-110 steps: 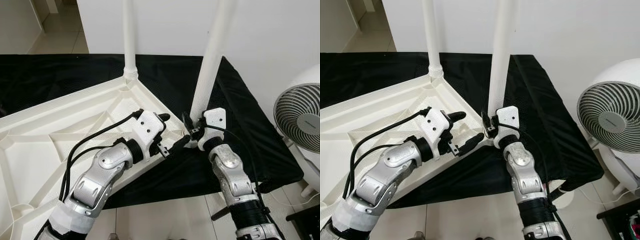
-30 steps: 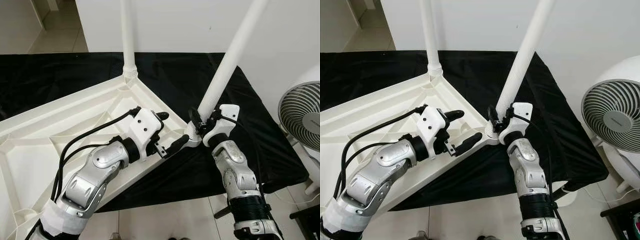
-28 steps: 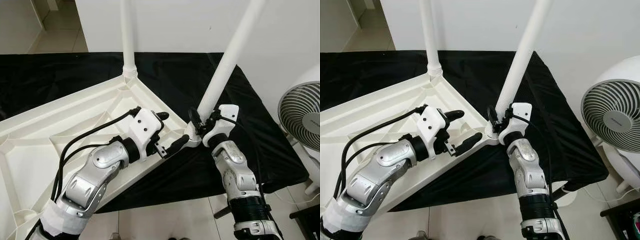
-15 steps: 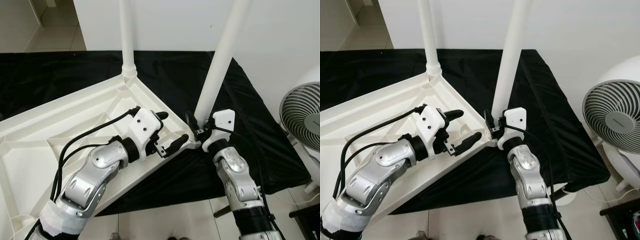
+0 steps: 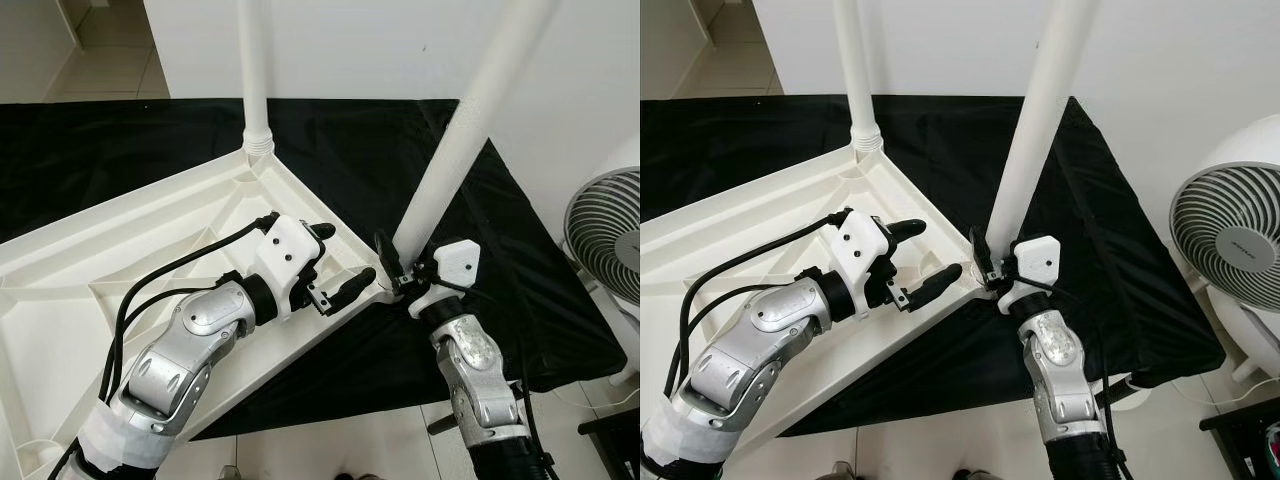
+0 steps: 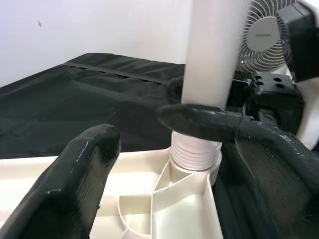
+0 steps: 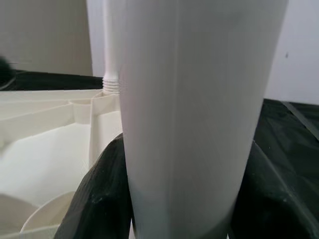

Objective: Building children table

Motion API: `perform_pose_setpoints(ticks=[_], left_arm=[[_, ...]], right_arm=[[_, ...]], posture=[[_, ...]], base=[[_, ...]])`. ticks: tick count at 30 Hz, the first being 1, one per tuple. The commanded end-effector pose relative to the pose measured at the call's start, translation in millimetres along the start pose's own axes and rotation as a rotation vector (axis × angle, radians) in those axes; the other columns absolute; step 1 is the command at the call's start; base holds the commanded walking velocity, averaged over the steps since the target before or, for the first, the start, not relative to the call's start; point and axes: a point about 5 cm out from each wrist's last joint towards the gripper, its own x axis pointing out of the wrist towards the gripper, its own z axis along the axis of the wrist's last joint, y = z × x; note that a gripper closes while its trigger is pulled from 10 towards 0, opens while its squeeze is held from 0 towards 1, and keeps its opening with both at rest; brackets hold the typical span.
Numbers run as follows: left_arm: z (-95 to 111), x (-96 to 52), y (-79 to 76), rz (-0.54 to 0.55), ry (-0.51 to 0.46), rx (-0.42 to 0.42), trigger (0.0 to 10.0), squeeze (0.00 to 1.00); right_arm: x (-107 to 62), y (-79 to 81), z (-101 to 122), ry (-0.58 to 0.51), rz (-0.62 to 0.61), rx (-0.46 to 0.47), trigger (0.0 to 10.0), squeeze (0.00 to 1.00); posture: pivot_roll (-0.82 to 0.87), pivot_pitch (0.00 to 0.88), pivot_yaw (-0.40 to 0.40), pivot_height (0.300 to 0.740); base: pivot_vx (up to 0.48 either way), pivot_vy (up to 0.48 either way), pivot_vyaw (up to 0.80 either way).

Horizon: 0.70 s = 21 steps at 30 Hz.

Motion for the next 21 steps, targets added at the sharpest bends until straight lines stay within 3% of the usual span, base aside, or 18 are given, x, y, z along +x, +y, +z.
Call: perform_pose_setpoints(ticks=[1,12,21], left_arm=[[3,-1.1,-2.8,-0.053,-0.007,0.006,10.0,0.0],[4,-1.6,-3.2,-0.059,-0.006,0.005,10.0,0.0],[5,-1.8,-2.6,-0.054,-0.007,0.006,10.0,0.0]], right_arm=[[-21.0,8.6,-38,0.201,0.041,0.034,10.0,0.0],[-13.9,-7.5,-47,0.293,-0.06,0.109,10.0,0.0],[-6.4,-13.6,-53,0.377,-0.035,0.118,10.0,0.0]], posture=[[0.18,0.131,-0.007,0.74],[0.18,0.134,-0.001,0.74],[0.18,0.137,-0.003,0.74]], base=[[0.0,0.0,0.0],[0.0,0.0,0.0],[0.0,0.0,0.0]])
